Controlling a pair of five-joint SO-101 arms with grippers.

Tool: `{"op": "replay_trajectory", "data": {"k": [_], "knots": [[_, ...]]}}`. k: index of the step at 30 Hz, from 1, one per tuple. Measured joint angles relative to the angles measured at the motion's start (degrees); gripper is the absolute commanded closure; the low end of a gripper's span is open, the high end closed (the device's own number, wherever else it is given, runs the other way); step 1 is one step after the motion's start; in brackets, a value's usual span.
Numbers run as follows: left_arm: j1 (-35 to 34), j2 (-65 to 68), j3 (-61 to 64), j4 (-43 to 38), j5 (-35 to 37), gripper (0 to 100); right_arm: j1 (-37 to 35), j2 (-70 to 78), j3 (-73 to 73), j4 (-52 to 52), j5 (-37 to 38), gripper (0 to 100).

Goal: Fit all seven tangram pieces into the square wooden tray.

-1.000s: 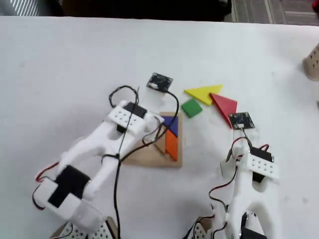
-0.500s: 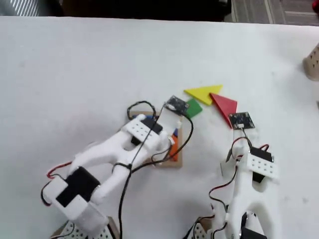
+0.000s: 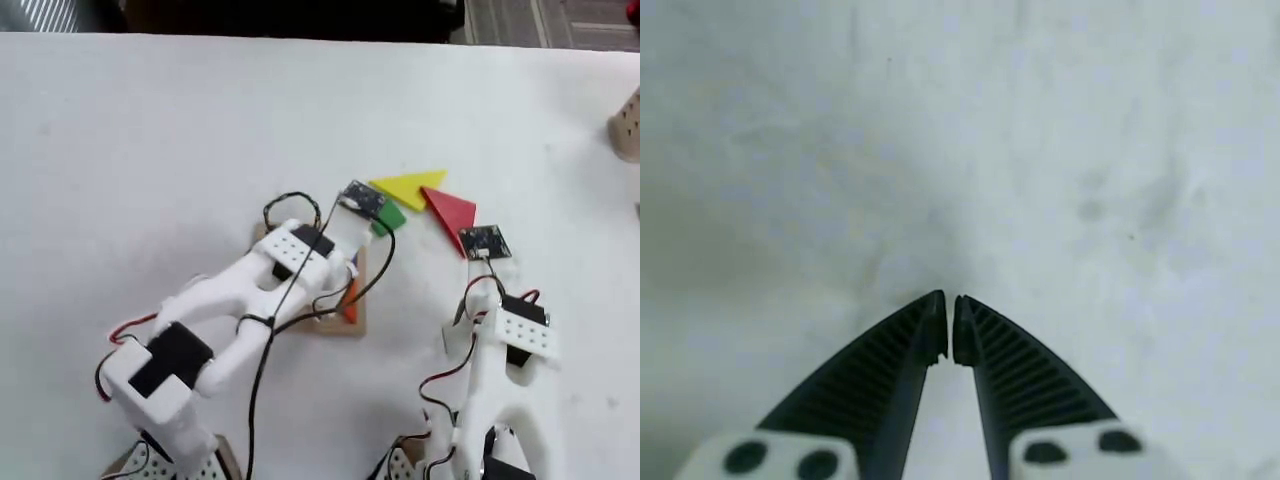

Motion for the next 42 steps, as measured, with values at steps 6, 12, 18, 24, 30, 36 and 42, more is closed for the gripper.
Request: {"op": "replay_trajectory", "data": {"k": [6, 12, 18, 24, 30, 36, 42], "knots": [[-0.1, -1.0, 0.1, 0.0, 0.0, 98, 0.0, 0.0, 0.0, 0.0, 0.0, 97.9], [-0.3, -10.3, 4.2, 0.0, -0.1, 98, -0.2, 0.0, 0.0, 0.0, 0.0, 97.8], [-5.3, -19.1, 9.1, 0.0, -0.2, 98, -0.2, 0.0, 0.0, -0.5, 0.0, 98.0], [-11.6, -20.6, 9.6, 0.0, -0.2, 98, -0.2, 0.0, 0.0, -0.7, 0.0, 98.1], [-13.8, -20.6, 14.8, -10.7, -0.1, 98, -0.2, 0.0, 0.0, -0.3, 0.0, 98.1], [-9.8, -20.6, 23.0, -30.7, 0.1, 98, -0.2, 0.0, 0.0, -0.1, 0.0, 98.1], [-8.0, -19.2, 24.0, -39.6, 7.4, 98, -0.2, 0.0, 0.0, -0.1, 0.0, 98.1]]}}
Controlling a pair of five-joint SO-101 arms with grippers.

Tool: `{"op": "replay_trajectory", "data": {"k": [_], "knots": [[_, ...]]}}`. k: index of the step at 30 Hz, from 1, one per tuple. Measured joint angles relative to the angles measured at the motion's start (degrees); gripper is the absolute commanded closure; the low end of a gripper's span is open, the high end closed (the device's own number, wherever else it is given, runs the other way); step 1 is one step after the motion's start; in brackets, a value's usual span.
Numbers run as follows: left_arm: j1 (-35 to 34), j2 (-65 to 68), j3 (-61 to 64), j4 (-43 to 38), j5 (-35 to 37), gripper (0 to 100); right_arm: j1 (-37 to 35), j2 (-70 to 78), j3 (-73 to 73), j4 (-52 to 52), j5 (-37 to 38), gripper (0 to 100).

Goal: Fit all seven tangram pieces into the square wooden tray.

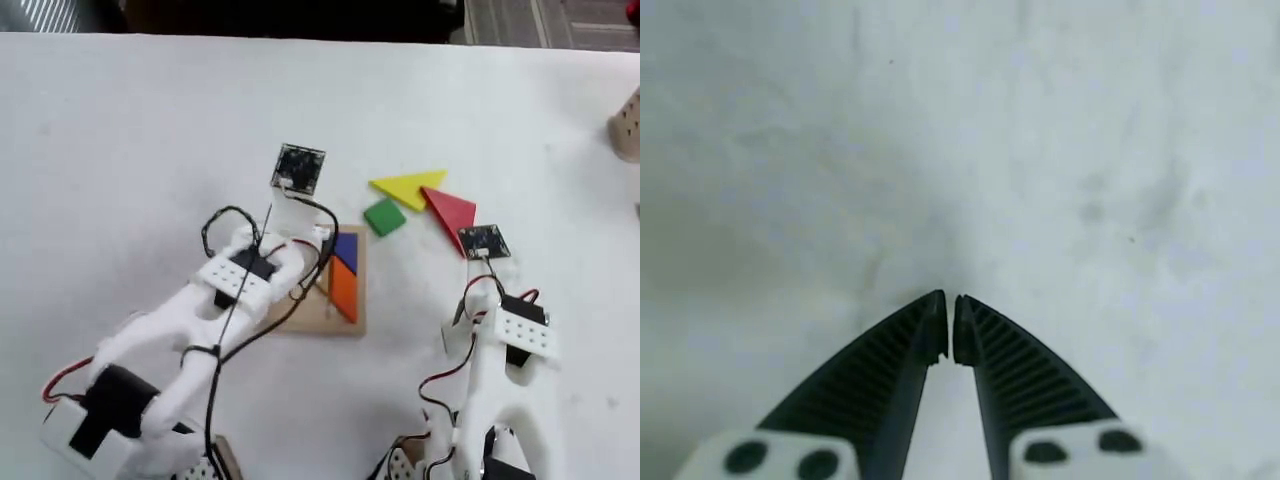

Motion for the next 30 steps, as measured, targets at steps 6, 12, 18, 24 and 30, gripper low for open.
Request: {"op": "replay_trajectory", "data": {"k": [6, 12, 18, 24, 30], "knots": [[0.3, 11.2, -5.0, -1.0, 0.5, 98, 0.0, 0.0, 0.0, 0.0, 0.0, 98.1], [0.3, 12.6, -7.5, 2.5, 0.5, 98, 0.0, 0.0, 0.0, 0.0, 1.0, 98.1], [0.3, 12.6, -8.9, 7.8, 0.5, 98, 0.0, 0.0, 0.0, 0.0, 2.1, 98.1], [3.3, 12.6, -9.1, 8.8, 0.6, 98, 0.0, 0.0, 0.0, 0.0, 2.2, 98.1], [3.3, 12.6, -9.1, 8.8, 0.6, 98, 0.0, 0.0, 0.0, 0.0, 2.3, 98.1]]}}
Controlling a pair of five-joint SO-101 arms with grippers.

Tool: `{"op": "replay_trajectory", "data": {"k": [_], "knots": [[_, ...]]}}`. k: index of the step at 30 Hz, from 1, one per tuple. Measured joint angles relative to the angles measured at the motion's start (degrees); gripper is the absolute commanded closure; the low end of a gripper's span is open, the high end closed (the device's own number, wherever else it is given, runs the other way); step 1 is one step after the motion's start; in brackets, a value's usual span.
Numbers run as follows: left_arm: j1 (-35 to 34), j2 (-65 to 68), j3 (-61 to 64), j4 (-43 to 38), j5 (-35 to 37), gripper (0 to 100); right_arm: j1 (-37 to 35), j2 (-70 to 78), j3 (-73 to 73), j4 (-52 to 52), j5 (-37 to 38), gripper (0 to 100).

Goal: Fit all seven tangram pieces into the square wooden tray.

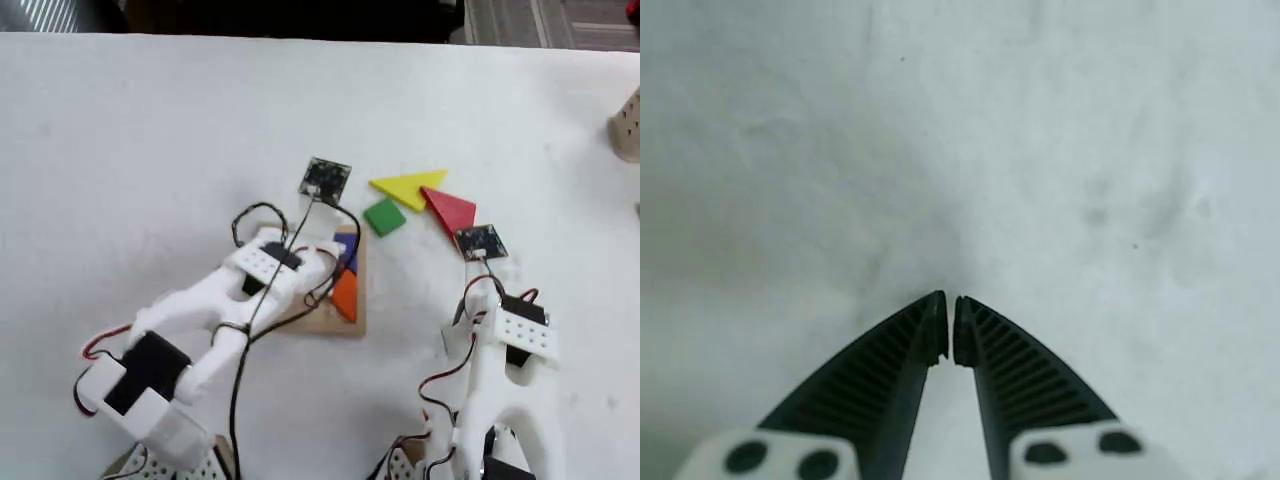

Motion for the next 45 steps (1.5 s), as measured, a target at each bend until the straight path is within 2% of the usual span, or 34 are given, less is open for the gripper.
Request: {"op": "replay_trajectory", "data": {"k": [7, 15, 23, 33, 40, 45], "knots": [[-1.2, -2.6, 0.0, 0.0, 0.1, 98, 0.0, 0.0, 0.0, 0.0, 0.0, 98.1], [-7.5, -18.6, 7.3, 0.1, 0.4, 98, 0.0, 0.0, 0.0, 0.0, 0.3, 98.1], [-19.6, -29.0, 11.7, 0.1, 0.4, 98, 0.0, 0.0, 0.0, 0.0, 0.3, 98.1], [-32.2, -25.7, 11.8, 0.1, 0.0, 98, 0.0, 0.0, 0.0, 0.0, 0.3, 98.1], [-37.4, -20.7, 11.8, 0.1, -13.5, 98, 0.0, 0.0, 0.0, 0.0, 0.3, 98.1], [-40.1, -19.3, 11.8, 0.1, -15.8, 98, 0.0, 0.0, 0.0, 0.0, 0.3, 98.1]]}}
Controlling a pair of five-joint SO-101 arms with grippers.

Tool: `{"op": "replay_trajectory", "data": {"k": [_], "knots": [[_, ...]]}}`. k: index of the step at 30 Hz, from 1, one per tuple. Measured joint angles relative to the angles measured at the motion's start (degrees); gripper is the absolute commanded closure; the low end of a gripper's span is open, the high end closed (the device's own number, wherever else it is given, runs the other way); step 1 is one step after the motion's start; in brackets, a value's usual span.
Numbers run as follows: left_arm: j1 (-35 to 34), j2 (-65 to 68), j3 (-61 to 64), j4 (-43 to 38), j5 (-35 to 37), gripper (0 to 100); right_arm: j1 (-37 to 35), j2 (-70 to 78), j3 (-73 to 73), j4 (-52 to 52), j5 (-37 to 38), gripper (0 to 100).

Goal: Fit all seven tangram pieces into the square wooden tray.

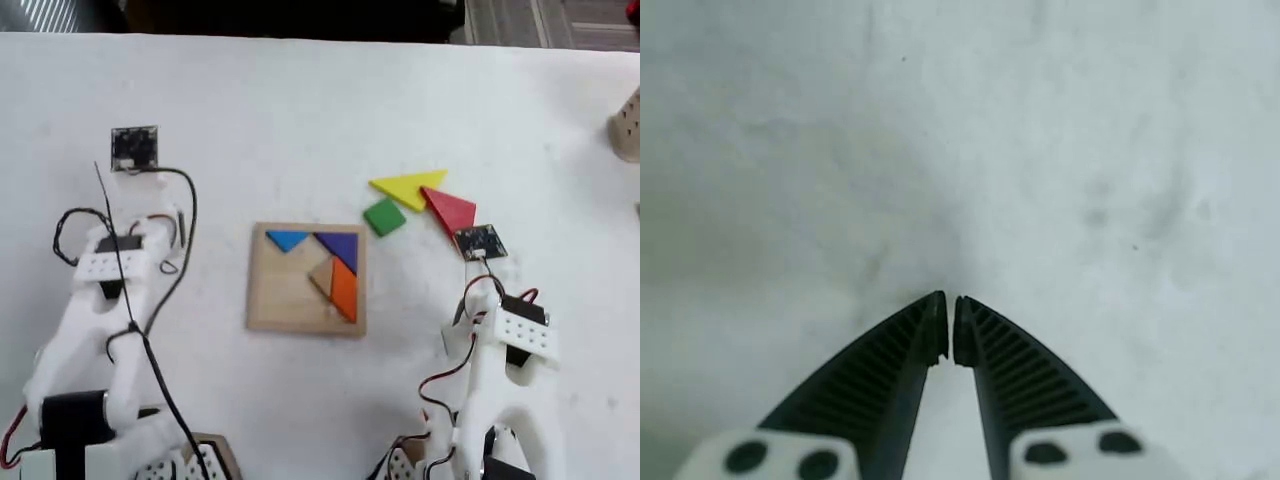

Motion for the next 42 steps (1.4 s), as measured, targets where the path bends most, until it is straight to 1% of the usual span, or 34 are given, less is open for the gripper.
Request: {"op": "replay_trajectory", "data": {"k": [4, 6, 9, 11, 12, 15, 24, 26, 30, 32, 35, 40, 42], "knots": [[-1.9, 0.1, 0.0, 0.0, -0.1, 96, 0.0, 0.0, 0.0, 0.0, 0.0, 98.1], [-2.4, 0.1, 0.0, 0.0, -0.1, 92, 0.0, 0.0, 0.0, 0.0, 0.0, 98.1], [-3.4, 0.1, 0.0, 0.0, 0.3, 81, 0.0, 0.0, 0.0, 0.0, 0.0, 98.1], [-4.5, 0.1, 0.0, 0.0, 3.1, 76, 0.0, 0.0, 0.0, 0.0, 0.0, 98.1], [-4.9, 0.1, 0.0, 0.0, 4.7, 76, 0.0, 0.0, 0.0, 0.0, 0.0, 98.1], [-5.4, 0.1, 0.0, 0.0, 7.9, 76, 0.0, 0.0, 0.0, 0.0, 0.0, 98.1], [-5.5, 0.1, 0.0, 0.0, 8.7, 77, -0.1, 0.0, 0.0, 0.0, 0.0, 97.7], [-5.5, 0.1, 0.0, 0.0, 8.7, 77, -1.0, 0.0, -1.3, 0.0, -0.3, 97.7], [-5.5, 0.1, 0.0, 0.0, 8.7, 77, -1.8, 0.0, -8.4, 1.7, -3.2, 97.7], [-5.5, 0.1, 0.0, 0.0, 8.7, 77, -4.0, 0.0, -12.4, 3.9, -4.2, 97.7], [-5.5, 0.1, 0.0, 0.0, 8.7, 77, -9.3, 0.0, -17.1, 7.2, -6.1, 97.0], [-5.5, 0.1, 0.0, 0.0, 8.7, 77, -17.9, 0.0, -21.9, 7.9, -8.4, 83.7], [-5.5, 0.1, 0.0, 0.0, 8.7, 77, -20.0, 0.0, -23.3, 8.0, -8.6, 83.1]]}}
